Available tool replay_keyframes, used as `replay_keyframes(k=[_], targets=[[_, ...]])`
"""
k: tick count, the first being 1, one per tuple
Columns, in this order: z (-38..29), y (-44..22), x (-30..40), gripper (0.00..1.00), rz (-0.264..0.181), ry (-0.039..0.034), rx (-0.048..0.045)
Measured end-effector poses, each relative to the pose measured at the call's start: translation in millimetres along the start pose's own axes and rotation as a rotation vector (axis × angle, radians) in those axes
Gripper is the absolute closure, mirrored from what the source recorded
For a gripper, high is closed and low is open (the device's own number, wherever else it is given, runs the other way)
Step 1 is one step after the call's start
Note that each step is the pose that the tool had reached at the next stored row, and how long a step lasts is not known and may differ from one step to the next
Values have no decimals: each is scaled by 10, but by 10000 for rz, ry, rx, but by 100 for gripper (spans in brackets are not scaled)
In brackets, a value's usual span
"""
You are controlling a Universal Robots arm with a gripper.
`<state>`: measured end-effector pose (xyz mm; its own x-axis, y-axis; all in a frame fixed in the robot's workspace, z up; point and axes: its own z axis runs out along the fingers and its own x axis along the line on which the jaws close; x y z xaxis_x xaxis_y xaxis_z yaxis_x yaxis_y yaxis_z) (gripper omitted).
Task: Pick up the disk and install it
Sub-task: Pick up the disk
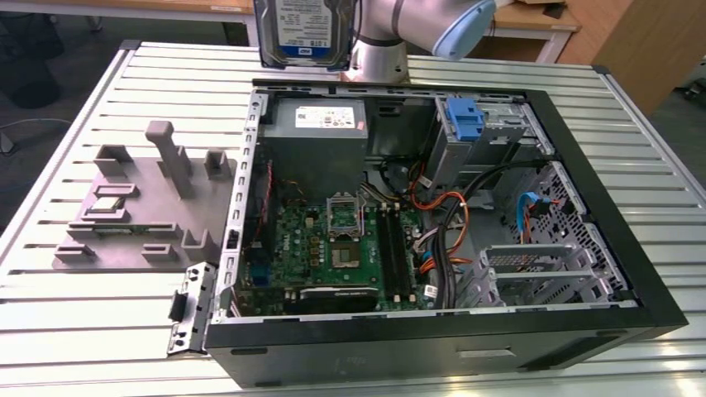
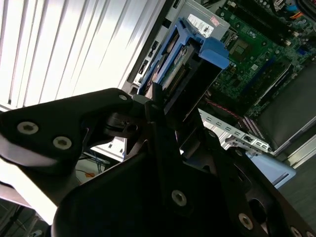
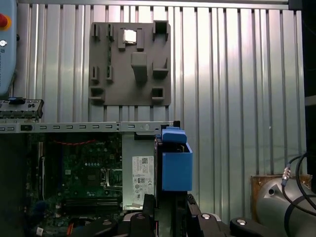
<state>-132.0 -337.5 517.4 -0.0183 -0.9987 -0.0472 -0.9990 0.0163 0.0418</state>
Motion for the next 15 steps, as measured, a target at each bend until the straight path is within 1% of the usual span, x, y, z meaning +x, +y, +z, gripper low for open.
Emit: replay_keyframes(k=[7,11,15], targets=[[0,-3,8,65,-1,0,0],[0,-15,44,65,0,0,0],[-1,-36,95,65,0,0,0]])
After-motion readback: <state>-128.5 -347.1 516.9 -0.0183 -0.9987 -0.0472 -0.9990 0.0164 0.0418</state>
